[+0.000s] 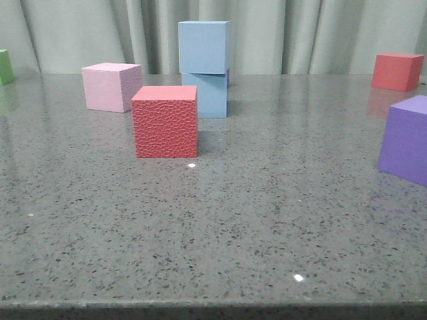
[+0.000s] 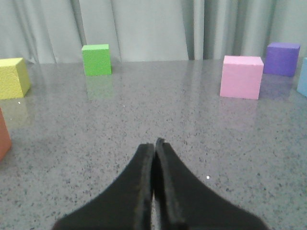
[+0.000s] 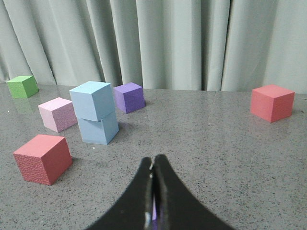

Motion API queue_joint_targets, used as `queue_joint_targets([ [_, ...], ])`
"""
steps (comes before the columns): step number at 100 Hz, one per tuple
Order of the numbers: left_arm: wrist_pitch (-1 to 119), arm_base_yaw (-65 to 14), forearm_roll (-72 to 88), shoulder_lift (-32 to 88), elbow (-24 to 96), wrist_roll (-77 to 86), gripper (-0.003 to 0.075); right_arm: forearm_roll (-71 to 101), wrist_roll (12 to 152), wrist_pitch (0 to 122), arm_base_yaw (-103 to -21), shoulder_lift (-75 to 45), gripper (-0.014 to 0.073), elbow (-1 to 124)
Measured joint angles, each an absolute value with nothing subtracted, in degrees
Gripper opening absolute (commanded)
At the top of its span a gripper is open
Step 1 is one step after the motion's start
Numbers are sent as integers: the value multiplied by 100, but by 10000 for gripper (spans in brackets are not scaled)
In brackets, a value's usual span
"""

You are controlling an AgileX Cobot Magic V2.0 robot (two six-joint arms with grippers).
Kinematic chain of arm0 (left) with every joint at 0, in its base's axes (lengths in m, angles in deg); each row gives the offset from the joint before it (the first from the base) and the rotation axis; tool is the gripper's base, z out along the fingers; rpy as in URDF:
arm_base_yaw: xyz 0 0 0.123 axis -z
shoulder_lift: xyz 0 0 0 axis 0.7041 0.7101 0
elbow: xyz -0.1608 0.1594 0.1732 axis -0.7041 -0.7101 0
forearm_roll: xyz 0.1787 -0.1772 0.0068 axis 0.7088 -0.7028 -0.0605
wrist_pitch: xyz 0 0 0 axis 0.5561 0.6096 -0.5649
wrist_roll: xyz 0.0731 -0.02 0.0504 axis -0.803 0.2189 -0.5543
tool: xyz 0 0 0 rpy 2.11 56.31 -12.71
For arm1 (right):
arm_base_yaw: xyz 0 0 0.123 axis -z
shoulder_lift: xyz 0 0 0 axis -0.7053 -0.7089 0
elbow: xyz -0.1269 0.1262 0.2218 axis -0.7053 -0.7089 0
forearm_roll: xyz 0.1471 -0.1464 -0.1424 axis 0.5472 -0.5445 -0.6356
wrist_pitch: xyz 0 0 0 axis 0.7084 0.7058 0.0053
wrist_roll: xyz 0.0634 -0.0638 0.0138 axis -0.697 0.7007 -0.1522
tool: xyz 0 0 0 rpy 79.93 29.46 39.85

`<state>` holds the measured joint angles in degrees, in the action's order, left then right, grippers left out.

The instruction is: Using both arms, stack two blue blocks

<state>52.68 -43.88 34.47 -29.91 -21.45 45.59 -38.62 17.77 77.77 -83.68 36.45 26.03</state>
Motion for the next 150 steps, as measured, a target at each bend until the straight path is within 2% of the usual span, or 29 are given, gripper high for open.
queue_joint_targets([
  [138, 5235, -4411, 3512, -2991, -2145, 4537, -19, -3955, 1777, 7777, -8368, 3645, -113, 2603],
  [150, 5235, -4411, 3512, -2991, -2145, 4537, -19, -3955, 1817, 7422, -8213, 3645, -113, 2530],
])
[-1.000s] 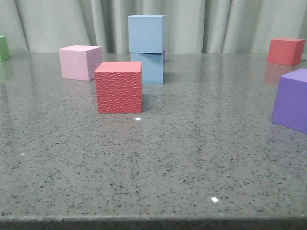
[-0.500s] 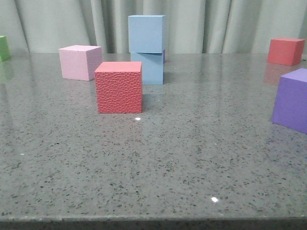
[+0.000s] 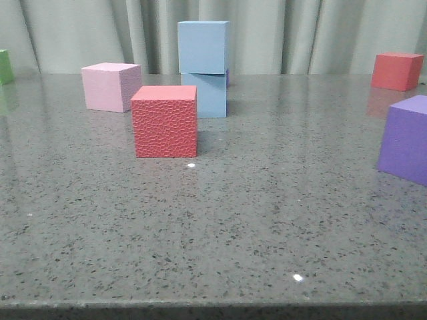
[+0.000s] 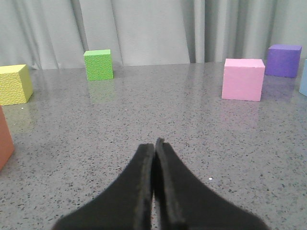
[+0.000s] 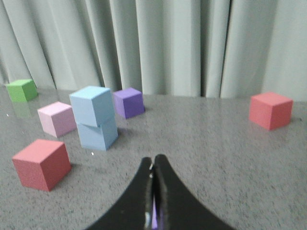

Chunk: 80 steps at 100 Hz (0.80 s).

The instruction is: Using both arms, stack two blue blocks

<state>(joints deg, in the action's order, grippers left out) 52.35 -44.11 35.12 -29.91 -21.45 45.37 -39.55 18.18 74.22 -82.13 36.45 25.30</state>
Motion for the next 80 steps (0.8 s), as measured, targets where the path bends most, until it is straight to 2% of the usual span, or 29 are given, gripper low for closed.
queue_joint_targets([
  [15, 5235, -4411, 3512, -2991, -2145, 4534, -19, -3412, 2449, 6602, -7664, 3645, -113, 2254],
  [48, 5235, -4411, 3512, -2991, -2145, 4525, -19, -1200, 4745, 5095, -6182, 3645, -113, 1476],
  [80, 5235, -4411, 3512, -2991, -2145, 4525, -19, -546, 5151, 4425, -5106, 3633, -113, 647],
])
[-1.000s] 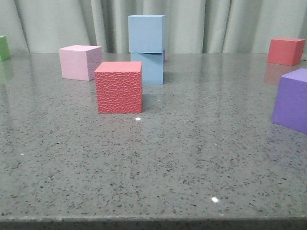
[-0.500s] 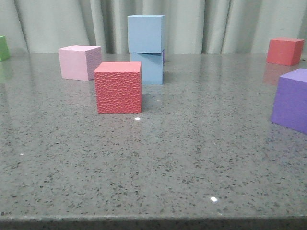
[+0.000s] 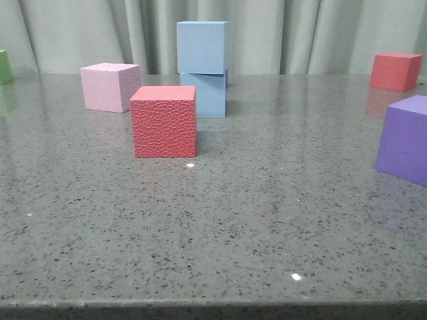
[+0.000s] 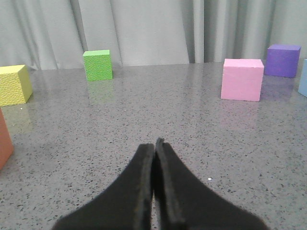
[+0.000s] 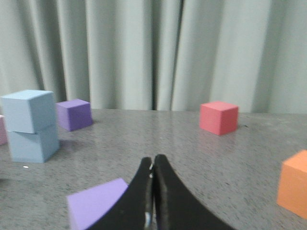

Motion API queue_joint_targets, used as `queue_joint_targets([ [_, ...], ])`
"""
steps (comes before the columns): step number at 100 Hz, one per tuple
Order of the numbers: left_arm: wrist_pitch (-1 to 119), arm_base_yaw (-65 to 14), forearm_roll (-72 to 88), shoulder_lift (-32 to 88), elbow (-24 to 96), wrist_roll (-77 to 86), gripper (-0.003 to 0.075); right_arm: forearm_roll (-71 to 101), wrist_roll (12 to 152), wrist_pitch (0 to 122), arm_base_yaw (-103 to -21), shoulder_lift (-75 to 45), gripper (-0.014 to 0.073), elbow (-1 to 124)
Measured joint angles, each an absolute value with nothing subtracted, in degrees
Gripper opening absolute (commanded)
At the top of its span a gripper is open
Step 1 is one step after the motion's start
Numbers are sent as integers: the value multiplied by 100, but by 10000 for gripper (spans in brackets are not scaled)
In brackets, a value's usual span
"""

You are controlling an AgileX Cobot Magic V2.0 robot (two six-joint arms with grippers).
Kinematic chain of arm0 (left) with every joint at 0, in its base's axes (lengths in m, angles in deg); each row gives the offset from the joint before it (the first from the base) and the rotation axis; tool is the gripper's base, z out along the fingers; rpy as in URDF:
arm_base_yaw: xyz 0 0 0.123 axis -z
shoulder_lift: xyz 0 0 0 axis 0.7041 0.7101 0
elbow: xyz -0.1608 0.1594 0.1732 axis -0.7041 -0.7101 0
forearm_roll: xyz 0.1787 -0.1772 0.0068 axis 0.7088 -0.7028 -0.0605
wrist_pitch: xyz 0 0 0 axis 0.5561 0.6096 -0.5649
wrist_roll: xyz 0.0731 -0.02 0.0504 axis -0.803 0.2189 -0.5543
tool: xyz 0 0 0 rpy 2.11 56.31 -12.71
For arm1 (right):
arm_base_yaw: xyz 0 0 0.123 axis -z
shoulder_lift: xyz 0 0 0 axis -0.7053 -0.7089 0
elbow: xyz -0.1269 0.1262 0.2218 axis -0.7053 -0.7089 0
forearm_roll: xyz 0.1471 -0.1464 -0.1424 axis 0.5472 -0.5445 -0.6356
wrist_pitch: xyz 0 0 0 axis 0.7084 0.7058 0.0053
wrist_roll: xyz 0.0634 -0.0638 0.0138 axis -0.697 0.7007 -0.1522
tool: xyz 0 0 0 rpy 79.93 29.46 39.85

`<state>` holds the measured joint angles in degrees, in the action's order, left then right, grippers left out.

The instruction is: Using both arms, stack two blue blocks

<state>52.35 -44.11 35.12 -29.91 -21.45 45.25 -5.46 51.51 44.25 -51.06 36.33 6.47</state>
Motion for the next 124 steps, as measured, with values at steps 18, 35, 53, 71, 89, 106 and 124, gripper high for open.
queue_joint_targets([
  [18, 5235, -4411, 3512, -2991, -2145, 4525, -19, -461, 5151, 4330, -4709, 3720, -113, 366],
  [35, 5235, -4411, 3512, -2991, -2145, 4525, -19, -441, 5108, 4317, -4552, 3993, -113, 40],
  [53, 5235, -4411, 3512, -2991, -2145, 4525, -19, -415, 5071, 4701, -4543, 4371, -113, -30],
  [71, 5235, -4411, 3512, -2991, -2145, 4525, -19, -412, 5071, 4969, -4543, 4390, -113, -30],
  [89, 5235, -4411, 3512, -2991, -2145, 4525, -19, -403, 5071, 4969, -4543, 4390, -113, -30],
  [106, 5235, -4411, 3512, -2991, -2145, 4525, -19, -403, 5071, 4969, -4543, 4390, -113, -30],
  [124, 5235, -4411, 3512, -2991, -2145, 4525, -19, -403, 5071, 4977, -4543, 4390, -113, -30],
])
